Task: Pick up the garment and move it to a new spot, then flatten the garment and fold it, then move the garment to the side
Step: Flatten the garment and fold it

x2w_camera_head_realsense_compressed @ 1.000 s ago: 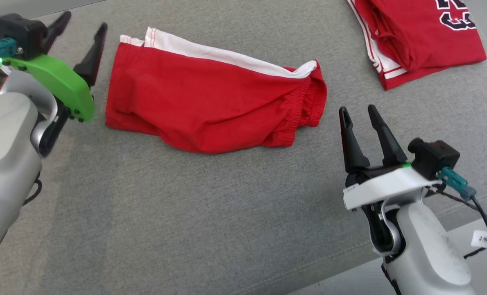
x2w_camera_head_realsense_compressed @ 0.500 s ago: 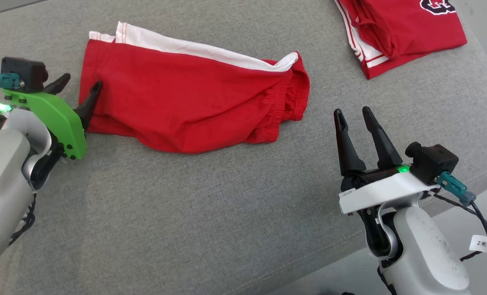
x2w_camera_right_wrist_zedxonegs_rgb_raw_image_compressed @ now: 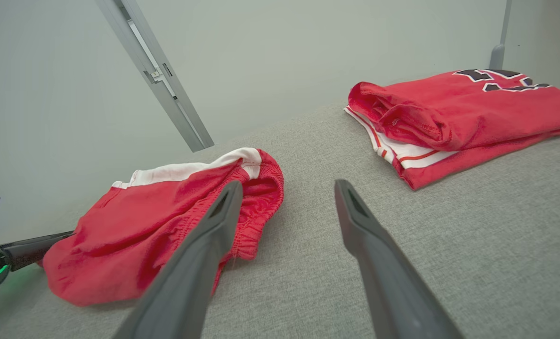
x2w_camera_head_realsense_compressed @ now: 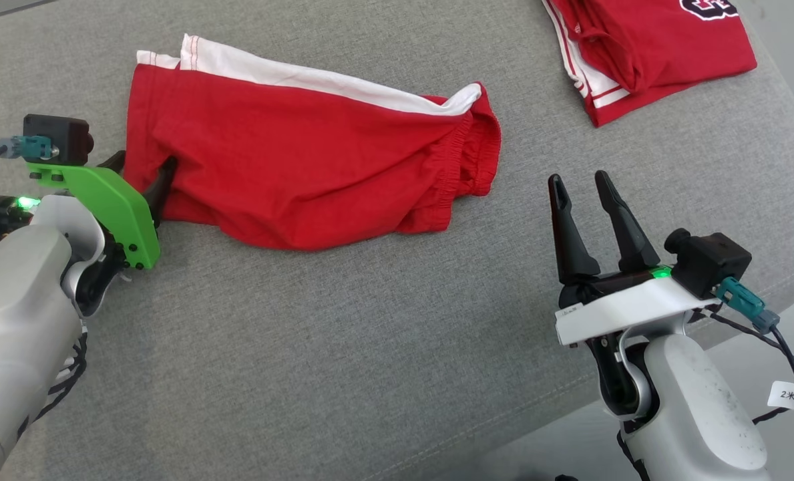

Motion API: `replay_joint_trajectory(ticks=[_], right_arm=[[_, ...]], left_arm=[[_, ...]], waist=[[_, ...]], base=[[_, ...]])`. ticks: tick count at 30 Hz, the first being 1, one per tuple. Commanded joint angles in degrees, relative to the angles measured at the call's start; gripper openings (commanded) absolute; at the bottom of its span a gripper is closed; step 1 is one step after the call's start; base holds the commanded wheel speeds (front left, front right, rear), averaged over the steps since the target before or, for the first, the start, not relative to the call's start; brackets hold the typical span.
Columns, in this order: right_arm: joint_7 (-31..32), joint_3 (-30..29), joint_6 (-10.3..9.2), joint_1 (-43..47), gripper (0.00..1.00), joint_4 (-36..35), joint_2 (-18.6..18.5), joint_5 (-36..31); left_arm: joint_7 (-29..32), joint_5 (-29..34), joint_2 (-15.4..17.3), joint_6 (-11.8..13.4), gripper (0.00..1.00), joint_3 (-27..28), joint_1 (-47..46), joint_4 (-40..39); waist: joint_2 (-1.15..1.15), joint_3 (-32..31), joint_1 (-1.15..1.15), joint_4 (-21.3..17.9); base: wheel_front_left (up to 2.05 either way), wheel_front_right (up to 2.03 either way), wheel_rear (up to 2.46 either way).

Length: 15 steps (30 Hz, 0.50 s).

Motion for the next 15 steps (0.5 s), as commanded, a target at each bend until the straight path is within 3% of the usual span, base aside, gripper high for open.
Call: replay_joint_trajectory(ticks=[1, 2, 15], right_arm=[[-0.13, -0.19, -0.11, -0.31, 1.0, 0.15, -0.01, -0.42], [-0.13, -0.3, -0.11, -0.25, 1.0, 0.19, -0.01, -0.55], [-0.14, -2.41, -0.11, 2.63, 1.0, 1.44, -0.04, -2.72]], left_arm=[[1.26, -0.39, -1.16, 0.09, 0.15, -0.76, 2.9, 1.06], [1.27, -0.5, -1.63, 0.09, 0.0, -0.91, 3.01, 1.67], [-7.63, -1.24, -5.82, 0.09, 0.0, -0.55, 3.7, 4.23]], waist=[[0.0, -0.18, 0.0, 0.26], [0.0, -0.27, 0.0, 0.39], [0.0, -5.63, 0.0, 3.59]], base=[[0.0, 0.0, 0.0], [0.0, 0.0, 0.0], [0.0, 0.0, 0.0]])
